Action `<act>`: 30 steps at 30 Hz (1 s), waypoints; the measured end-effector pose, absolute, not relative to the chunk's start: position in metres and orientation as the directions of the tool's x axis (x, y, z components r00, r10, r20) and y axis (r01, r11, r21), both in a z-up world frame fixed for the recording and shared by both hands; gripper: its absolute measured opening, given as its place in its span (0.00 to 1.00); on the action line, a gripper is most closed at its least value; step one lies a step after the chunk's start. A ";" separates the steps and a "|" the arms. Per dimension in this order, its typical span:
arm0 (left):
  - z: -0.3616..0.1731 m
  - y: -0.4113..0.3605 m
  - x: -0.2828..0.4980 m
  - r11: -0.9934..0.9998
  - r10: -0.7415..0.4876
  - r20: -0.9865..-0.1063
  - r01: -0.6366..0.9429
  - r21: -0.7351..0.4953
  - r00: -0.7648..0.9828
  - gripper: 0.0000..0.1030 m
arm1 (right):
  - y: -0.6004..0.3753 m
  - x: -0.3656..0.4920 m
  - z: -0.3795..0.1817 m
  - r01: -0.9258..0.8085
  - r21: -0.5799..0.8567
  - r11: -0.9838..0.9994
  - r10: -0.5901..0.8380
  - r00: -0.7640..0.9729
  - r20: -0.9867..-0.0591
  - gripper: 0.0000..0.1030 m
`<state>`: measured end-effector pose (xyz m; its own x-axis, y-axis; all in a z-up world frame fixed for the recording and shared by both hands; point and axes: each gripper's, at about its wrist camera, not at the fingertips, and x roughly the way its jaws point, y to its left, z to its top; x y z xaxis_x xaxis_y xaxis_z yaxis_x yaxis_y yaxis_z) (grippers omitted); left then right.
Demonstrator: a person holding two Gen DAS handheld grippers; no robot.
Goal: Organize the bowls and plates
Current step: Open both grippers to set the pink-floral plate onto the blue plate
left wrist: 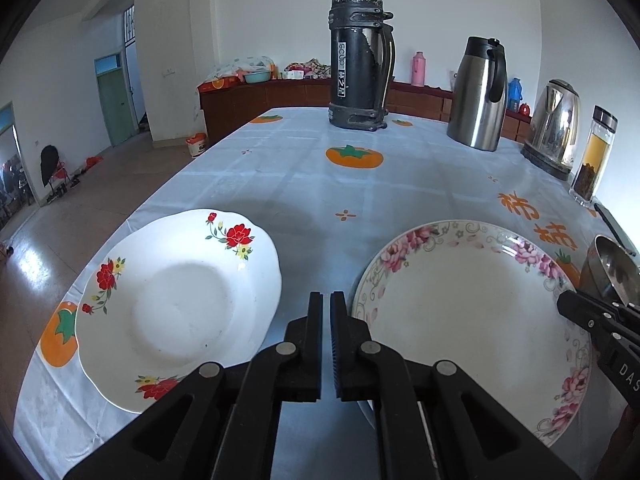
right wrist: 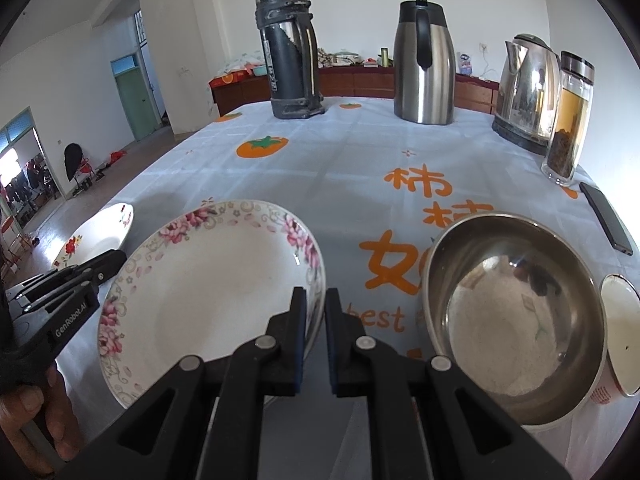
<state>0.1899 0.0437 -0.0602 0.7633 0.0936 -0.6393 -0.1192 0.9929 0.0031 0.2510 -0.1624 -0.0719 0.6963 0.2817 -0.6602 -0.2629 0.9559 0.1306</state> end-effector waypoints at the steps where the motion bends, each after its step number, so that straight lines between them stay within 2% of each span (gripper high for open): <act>1: -0.060 0.044 0.190 0.992 0.100 -0.635 -0.124 0.006 0.766 0.15 | -0.163 0.251 -0.072 -0.263 0.131 0.956 0.282 0.695 -0.661 0.09; 2: -0.058 0.045 0.188 0.992 0.104 -0.627 -0.128 0.007 0.772 0.28 | -0.163 0.251 -0.072 -0.263 0.130 0.956 0.281 0.695 -0.662 0.09; 3: -0.056 0.046 0.187 0.991 0.111 -0.617 -0.135 0.008 0.779 0.48 | -0.163 0.251 -0.072 -0.263 0.129 0.956 0.280 0.695 -0.662 0.09; 5: -0.050 0.049 0.180 0.993 0.079 -0.581 -0.115 -0.027 0.810 0.72 | -0.163 0.251 -0.072 -0.264 0.131 0.956 0.282 0.693 -0.663 0.09; 9: -0.043 0.048 0.172 0.996 0.035 -0.539 -0.071 -0.045 0.842 0.72 | -0.161 0.250 -0.073 -0.265 0.119 0.957 0.275 0.695 -0.665 0.10; 16: -0.032 0.049 0.164 0.984 -0.126 -0.480 0.050 -0.169 0.868 0.72 | -0.157 0.248 -0.073 -0.271 0.089 0.958 0.259 0.698 -0.667 0.12; 24: -0.021 0.049 0.157 0.955 -0.243 -0.409 0.144 -0.258 0.879 0.72 | -0.158 0.243 -0.065 -0.279 0.089 0.956 0.270 0.720 -0.640 0.13; 27: -0.016 0.049 0.150 0.944 -0.275 -0.364 0.179 -0.277 0.890 0.73 | -0.159 0.239 -0.060 -0.279 0.087 0.956 0.272 0.741 -0.614 0.27; 29: -0.013 0.049 0.147 0.941 -0.286 -0.345 0.194 -0.276 0.894 0.73 | -0.160 0.237 -0.057 -0.280 0.095 0.955 0.280 0.753 -0.596 0.40; 30: -0.012 0.048 0.146 0.940 -0.292 -0.338 0.202 -0.276 0.895 0.73 | -0.160 0.236 -0.055 -0.280 0.098 0.955 0.282 0.759 -0.587 0.41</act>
<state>0.1457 0.0480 -0.0116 0.8950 -0.2915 -0.3376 0.2021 0.9398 -0.2757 0.2362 -0.1604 -0.0549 0.7585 0.2823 -0.5873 -0.2799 0.9551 0.0975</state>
